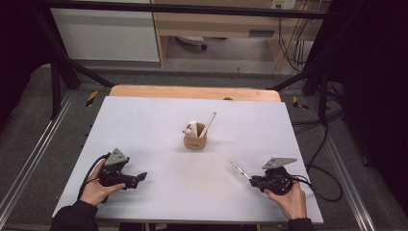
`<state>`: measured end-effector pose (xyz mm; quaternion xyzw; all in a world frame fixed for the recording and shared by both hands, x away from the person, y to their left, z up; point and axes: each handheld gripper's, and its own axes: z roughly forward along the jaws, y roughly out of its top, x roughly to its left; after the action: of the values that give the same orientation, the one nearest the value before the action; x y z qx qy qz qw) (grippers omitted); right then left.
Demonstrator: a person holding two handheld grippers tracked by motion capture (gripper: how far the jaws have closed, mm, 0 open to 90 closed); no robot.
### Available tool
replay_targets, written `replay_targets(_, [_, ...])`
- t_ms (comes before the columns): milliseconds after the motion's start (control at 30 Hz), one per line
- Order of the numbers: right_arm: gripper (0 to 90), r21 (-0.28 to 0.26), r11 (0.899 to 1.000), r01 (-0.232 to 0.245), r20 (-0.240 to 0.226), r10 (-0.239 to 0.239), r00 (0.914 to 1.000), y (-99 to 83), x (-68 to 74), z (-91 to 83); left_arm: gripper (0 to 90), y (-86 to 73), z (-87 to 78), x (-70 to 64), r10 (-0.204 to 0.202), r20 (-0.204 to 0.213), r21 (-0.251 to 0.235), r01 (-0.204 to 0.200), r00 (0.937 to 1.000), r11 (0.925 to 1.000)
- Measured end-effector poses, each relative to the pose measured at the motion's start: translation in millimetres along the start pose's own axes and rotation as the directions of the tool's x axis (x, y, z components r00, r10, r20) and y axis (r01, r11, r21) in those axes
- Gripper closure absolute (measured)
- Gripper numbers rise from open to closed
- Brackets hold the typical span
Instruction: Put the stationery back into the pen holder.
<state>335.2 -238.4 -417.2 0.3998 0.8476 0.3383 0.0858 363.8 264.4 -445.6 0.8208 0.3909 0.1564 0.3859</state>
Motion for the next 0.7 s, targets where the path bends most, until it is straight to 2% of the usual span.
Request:
replay_targets(167, [80.5, -0.006, 0.999, 0.038, -0.038, -0.038, 0.9985, 19.9, 3.0, 7.2, 5.6, 3.3, 3.0, -7.4, 0.027, 0.012, 0.007, -0.027, 0.9996, 0.9996])
replay_targets(367, [80.5, -0.012, 0.996, 0.090, -0.084, -0.091, 0.9923, 39.4, 6.7, 14.7, 5.6, 9.3, 7.8, -19.8, 0.072, 0.026, 0.013, -0.072, 0.9971, 0.9973])
replay_targets(600, [80.5, 0.006, 0.990, 0.141, -0.145, -0.139, 0.9797, 55.4, 13.6, 26.1, 5.7, 21.7, 15.3, -37.8, 0.142, 0.053, 0.013, -0.143, 0.9884, 0.9896])
replay_targets(700, [80.5, 0.019, 0.986, 0.165, -0.165, -0.159, 0.9734, 61.1, 16.9, 29.4, 5.8, 28.1, 19.1, -45.6, 0.182, 0.056, 0.014, -0.183, 0.9816, 0.9830])
